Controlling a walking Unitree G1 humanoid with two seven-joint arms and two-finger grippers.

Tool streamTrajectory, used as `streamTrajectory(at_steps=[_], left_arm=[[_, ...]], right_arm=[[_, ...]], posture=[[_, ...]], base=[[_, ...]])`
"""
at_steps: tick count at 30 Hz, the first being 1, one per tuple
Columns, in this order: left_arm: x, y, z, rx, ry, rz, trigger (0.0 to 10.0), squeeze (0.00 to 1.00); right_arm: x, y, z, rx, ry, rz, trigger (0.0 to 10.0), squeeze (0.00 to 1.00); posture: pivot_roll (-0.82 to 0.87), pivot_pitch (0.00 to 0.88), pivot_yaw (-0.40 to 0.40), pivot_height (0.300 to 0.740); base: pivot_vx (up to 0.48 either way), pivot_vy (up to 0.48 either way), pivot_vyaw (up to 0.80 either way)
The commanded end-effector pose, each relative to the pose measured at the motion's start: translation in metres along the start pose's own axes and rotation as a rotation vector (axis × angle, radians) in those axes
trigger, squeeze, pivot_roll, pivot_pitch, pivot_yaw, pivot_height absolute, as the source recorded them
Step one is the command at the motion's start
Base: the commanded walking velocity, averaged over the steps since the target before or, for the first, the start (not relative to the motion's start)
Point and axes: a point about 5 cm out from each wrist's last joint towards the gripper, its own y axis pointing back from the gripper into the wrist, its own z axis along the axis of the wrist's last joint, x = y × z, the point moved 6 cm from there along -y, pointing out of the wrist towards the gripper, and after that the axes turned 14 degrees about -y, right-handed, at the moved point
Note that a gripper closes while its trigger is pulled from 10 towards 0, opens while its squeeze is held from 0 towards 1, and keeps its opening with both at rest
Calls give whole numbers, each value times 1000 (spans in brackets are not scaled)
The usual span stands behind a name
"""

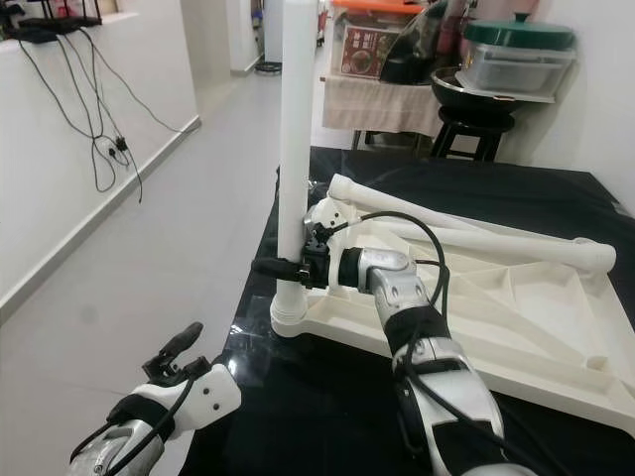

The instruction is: Building children table

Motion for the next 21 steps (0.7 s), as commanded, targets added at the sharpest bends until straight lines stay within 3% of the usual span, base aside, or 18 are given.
streamTrajectory(at_steps=[1, 4, 6, 7, 8, 9, 10, 11, 12, 14, 15, 17, 20, 21], left_arm=[[-3, 2, 2, 2, 0, -16, 10000, 0], [-3, 1, 2, 3, 1, -16, 10000, 0], [-3, 1, 2, 3, 1, -16, 10000, 0], [-2, 1, 1, 3, 1, -16, 10000, 0], [-1, 1, 1, 2, 0, -15, 10000, 0], [-1, 1, 1, 2, 0, -15, 10000, 0], [0, 1, 1, 2, -1, -14, 10000, 0], [0, 1, 1, 2, -1, -14, 10000, 0], [0, 0, 0, 0, -2, -15, 10000, 0], [0, 0, 0, 0, -2, -15, 10000, 0], [0, -2, 0, -1, -4, -16, 10000, 0], [-1, -5, 0, 3, -8, -19, 10000, 0], [-1, -5, 0, 4, -10, -19, 10000, 0], [-2, -5, 0, 5, -10, -18, 10000, 0]], right_arm=[[3, -7, -3, 23, 3, 19, 0, 0], [-9, -2, -10, 51, 45, -101, 0, 0], [-9, -2, -10, 51, 45, -101, 0, 0], [-18, -3, -22, 51, 18, -249, 0, 0], [-23, -8, -28, -143, -95, -547, 0, 0], [-23, -8, -28, -143, -95, -547, 0, 0], [-2, -9, -59, -237, -253, -703, 0, 0], [-2, -9, -59, -237, -253, -703, 0, 0], [15, -10, -80, -241, -332, -770, 0, 0], [15, -10, -80, -241, -332, -770, 0, 0], [23, -12, -83, -252, -353, -782, 0, 0], [19, -25, -80, -199, -247, -719, 0, 0], [16, -28, -79, -188, -226, -712, 0, 0], [15, -32, -81, -168, -201, -702, 10000, 0]], posture=[[125, 0, -69, 740], [114, 0, -72, 740], [114, 0, -72, 740], [100, 0, -86, 740], [101, 0, -92, 740], [101, 0, -92, 740], [82, 0, -62, 740], [82, 0, -62, 740], [50, 0, -49, 740], [50, 0, -49, 740], [50, 0, -52, 740], [78, 0, -74, 740], [81, 0, -76, 740], [90, 0, -82, 740]], base=[[0, 0, 0], [0, 0, 0], [0, 0, 0], [0, 0, 0], [0, 0, 0], [0, 0, 0], [0, 0, 0], [0, 0, 0], [0, 0, 0], [0, 0, 0], [0, 0, 0], [0, 0, 0], [0, 0, 0], [0, 0, 0]])
